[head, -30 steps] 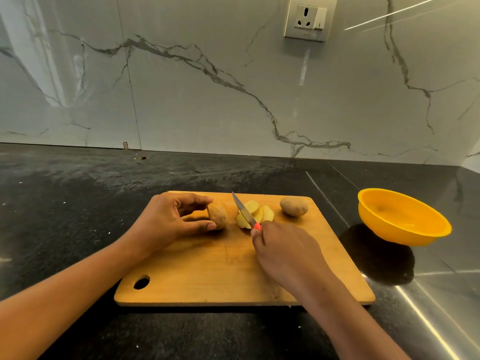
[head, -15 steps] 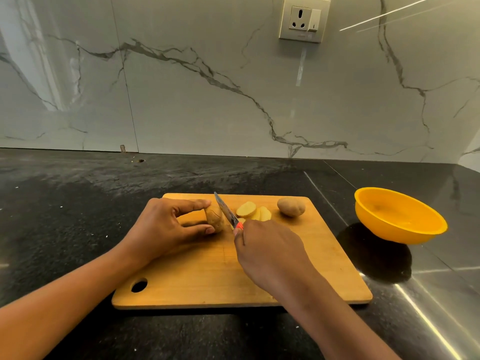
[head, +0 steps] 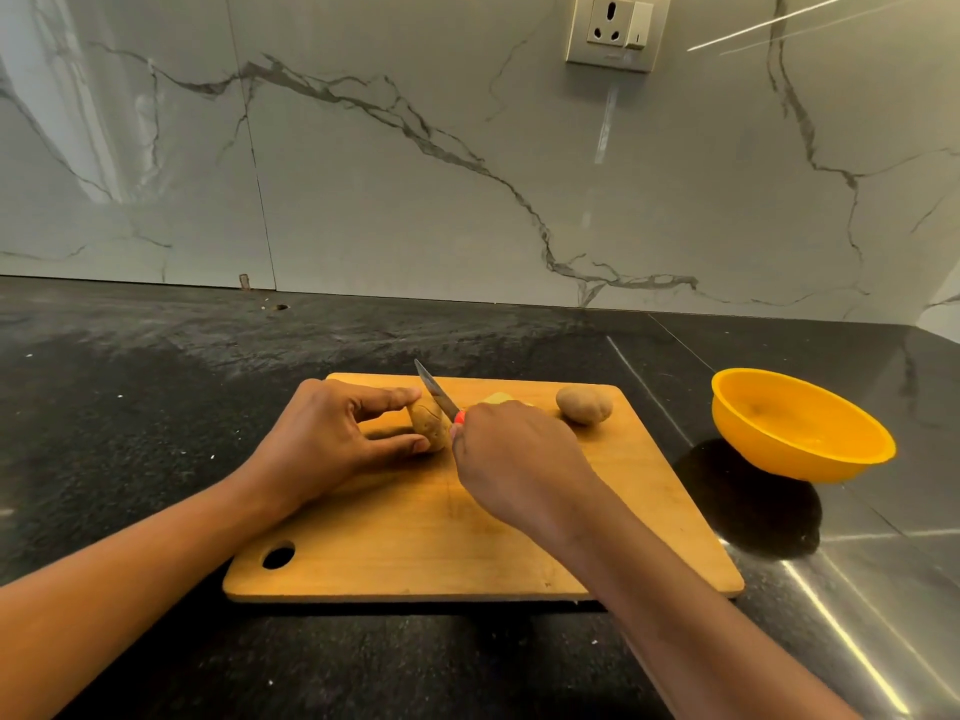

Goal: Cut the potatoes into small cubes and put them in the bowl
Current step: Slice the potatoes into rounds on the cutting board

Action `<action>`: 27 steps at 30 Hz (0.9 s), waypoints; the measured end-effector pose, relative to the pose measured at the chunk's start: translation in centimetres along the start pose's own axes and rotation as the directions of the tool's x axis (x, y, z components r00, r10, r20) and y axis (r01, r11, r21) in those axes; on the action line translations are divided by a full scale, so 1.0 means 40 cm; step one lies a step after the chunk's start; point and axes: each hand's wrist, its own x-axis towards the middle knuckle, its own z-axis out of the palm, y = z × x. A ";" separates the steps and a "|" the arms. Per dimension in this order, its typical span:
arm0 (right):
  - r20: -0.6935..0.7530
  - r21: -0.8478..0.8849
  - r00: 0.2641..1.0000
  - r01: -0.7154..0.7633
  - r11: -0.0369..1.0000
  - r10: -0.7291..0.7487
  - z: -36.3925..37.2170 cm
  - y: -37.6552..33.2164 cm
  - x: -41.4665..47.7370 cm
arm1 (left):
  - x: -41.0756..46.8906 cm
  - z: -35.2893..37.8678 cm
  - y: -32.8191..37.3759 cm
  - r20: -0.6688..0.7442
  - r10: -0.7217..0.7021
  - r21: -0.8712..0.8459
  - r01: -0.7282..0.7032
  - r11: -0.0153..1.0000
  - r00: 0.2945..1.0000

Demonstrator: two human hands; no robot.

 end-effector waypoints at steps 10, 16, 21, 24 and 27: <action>-0.053 0.044 0.998 -0.035 0.998 0.037 0.022 0.011 -0.035 | 0.005 0.000 -0.004 0.009 -0.013 -0.009 0.013 1.000 1.000; -0.042 0.015 0.999 -0.025 1.000 0.026 0.021 0.004 -0.034 | 0.004 0.001 -0.002 0.008 -0.007 -0.014 0.007 1.000 1.000; 0.003 -0.054 1.000 -0.001 0.999 0.001 -0.003 -0.017 -0.005 | 0.004 0.003 -0.002 0.001 -0.010 -0.006 0.010 1.000 1.000; 0.026 -0.081 1.000 0.019 0.997 -0.017 -0.003 -0.015 -0.008 | 0.004 0.002 -0.002 0.003 -0.015 -0.009 0.015 1.000 1.000; 0.012 -0.082 1.000 0.030 0.996 -0.029 0.005 -0.012 -0.023 | 0.004 0.000 0.000 0.003 -0.014 -0.009 0.014 1.000 1.000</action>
